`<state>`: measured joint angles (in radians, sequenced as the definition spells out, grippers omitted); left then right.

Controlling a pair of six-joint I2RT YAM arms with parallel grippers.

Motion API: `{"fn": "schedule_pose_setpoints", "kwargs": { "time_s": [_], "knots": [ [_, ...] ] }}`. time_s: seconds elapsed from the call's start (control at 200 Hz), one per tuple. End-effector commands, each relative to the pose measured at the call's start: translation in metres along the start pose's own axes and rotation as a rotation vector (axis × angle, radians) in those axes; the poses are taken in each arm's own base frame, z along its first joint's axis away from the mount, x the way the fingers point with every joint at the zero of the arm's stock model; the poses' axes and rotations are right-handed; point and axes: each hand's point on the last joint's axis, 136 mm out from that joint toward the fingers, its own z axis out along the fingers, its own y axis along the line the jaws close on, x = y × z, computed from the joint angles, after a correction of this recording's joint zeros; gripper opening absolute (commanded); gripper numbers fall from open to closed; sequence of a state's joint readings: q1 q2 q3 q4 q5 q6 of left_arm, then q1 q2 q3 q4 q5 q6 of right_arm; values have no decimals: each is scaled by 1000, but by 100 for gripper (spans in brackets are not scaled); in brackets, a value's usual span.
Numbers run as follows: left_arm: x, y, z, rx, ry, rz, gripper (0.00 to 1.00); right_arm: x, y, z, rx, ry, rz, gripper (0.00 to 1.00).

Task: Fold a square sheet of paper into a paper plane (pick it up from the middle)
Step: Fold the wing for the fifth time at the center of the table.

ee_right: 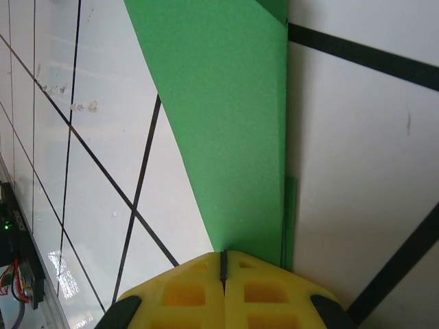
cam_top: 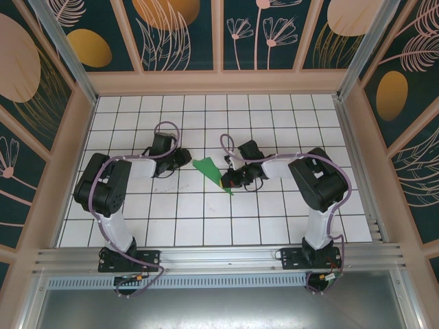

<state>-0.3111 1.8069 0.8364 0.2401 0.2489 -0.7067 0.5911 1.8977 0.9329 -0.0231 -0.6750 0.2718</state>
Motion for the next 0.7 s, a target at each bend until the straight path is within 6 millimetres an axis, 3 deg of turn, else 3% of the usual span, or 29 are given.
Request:
{"fn": "schedule_pose_setpoints", "kwargs": {
  "time_s": [0.0,0.12,0.3,0.48,0.54,0.696],
  "knots": [
    [-18,-24,-31,62,-78,35,27,69,-59,13,206,180,163,0],
    [-7,-52,-48,158,-86,48,23,65,-56,13,195,174,159,0],
    [34,-91,-38,285,29,68,14,61,-50,12,173,160,160,0],
    [58,-85,-18,259,96,72,6,48,-38,8,141,119,145,0],
    [69,-74,-5,231,136,59,5,41,-29,6,109,103,130,0],
    [77,-73,5,253,174,46,4,19,-3,2,24,59,84,0]
  ]
}}
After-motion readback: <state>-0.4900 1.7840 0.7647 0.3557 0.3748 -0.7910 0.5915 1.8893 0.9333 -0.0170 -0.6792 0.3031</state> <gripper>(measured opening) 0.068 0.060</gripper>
